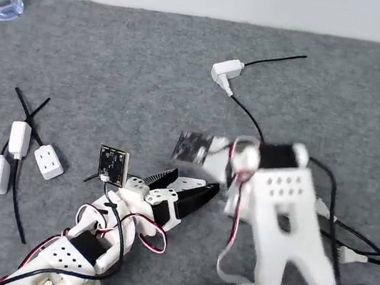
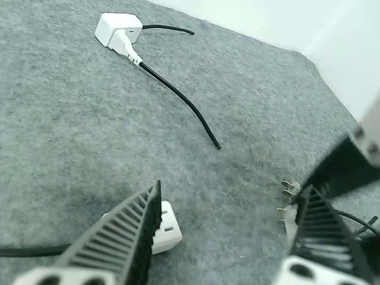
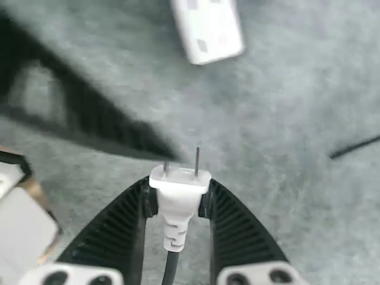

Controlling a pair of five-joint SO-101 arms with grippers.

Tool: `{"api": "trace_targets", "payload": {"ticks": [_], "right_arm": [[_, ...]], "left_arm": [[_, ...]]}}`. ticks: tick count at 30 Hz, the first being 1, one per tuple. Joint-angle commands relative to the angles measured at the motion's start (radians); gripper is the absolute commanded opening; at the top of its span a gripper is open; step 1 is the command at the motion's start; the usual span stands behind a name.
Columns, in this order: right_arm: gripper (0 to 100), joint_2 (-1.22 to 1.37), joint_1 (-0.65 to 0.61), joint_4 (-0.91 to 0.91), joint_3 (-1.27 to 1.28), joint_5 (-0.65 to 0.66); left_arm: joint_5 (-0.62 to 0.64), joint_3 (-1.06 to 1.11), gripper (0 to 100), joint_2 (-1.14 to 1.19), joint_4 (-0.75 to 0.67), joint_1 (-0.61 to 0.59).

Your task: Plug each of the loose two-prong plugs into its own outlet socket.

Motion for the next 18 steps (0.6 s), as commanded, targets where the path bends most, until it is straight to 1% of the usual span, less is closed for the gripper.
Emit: {"api": "trace_targets", "payload": {"ticks": [1,4,8,14,18], "right_arm": [[0.8,-0.157,-0.067,-0.056,0.103,-0.064],[0.8,-0.209,-0.094,-0.067,0.140,-0.100],[0.8,-0.232,-0.097,-0.071,0.135,-0.140],[0.8,-0.234,-0.096,-0.051,0.075,-0.178],[0.8,-0.234,-0.097,-0.035,0.046,-0.181]], "left_arm": [[0.000,-0.015,34,-0.003,-0.003,0.008],[0.002,-0.015,34,-0.003,-0.002,0.008],[0.002,-0.015,34,-0.005,0.011,0.017],[0.000,-0.015,34,-0.005,0.052,0.074],[-0.002,-0.015,34,-0.005,0.063,0.081]]}}
